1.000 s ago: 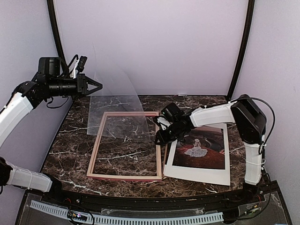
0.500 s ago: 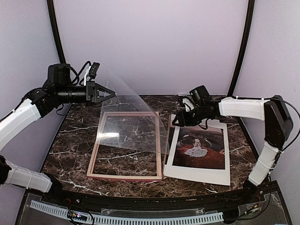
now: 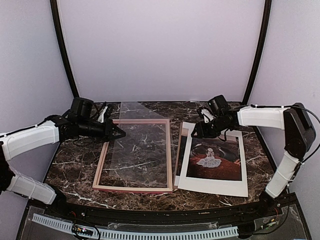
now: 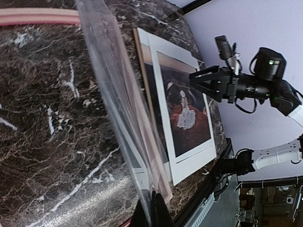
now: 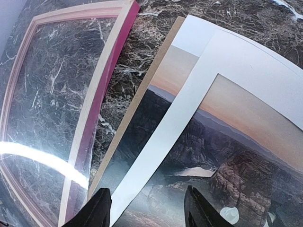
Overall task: Put the photo into the frame
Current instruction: Place the glass panel in the frame body.
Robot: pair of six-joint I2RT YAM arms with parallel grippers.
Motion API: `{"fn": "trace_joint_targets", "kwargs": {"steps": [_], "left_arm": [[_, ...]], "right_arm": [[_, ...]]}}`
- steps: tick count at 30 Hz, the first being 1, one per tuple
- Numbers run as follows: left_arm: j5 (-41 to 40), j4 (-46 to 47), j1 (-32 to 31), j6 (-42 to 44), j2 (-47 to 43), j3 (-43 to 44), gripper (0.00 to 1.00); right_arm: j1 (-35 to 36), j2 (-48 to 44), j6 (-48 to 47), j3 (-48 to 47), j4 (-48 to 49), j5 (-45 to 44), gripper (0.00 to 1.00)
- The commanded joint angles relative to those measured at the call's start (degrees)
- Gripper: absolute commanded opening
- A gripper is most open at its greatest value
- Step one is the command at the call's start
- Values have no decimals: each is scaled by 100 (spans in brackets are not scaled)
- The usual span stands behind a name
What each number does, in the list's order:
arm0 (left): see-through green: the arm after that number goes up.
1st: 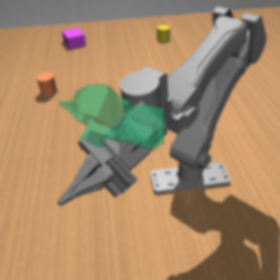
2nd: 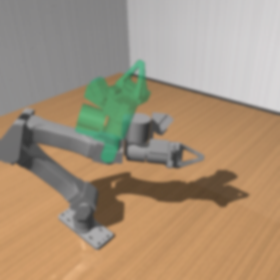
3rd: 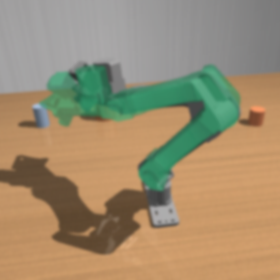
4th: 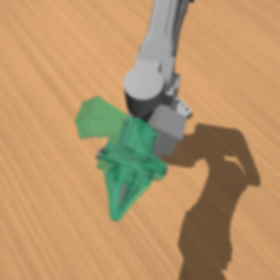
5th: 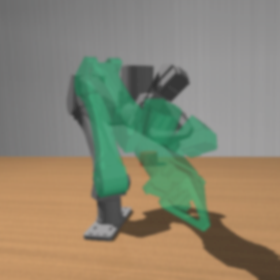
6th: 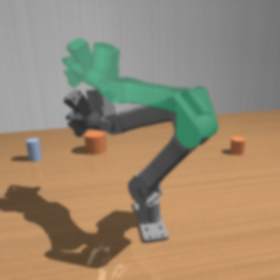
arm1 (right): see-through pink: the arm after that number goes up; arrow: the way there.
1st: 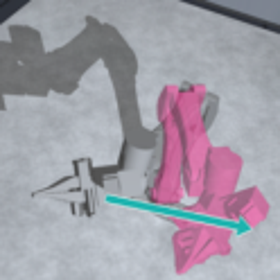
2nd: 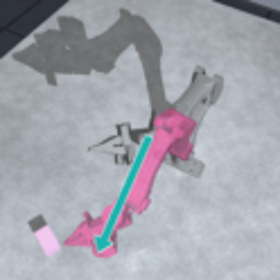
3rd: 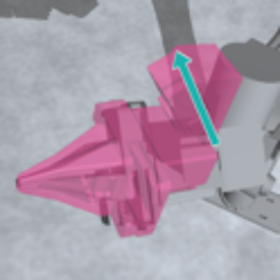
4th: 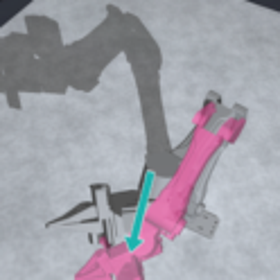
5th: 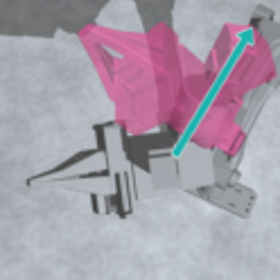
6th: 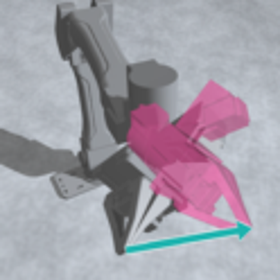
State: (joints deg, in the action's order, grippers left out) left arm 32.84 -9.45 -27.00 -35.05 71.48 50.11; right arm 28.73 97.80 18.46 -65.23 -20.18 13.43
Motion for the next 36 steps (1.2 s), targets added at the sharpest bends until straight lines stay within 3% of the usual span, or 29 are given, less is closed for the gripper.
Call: {"fn": "trace_joint_targets", "kwargs": {"steps": [1,14,36], "left_arm": [[-633,126,44,-195,315,-255,0],[-1569,-826,82,597,911,182,0],[-1834,-1390,230,1214,1231,454,0]], "right_arm": [[-44,-17,-70,47,18,-139,54],[-43,149,-110,130,54,-85,54],[-39,69,-236,390,168,-46,61]]}}
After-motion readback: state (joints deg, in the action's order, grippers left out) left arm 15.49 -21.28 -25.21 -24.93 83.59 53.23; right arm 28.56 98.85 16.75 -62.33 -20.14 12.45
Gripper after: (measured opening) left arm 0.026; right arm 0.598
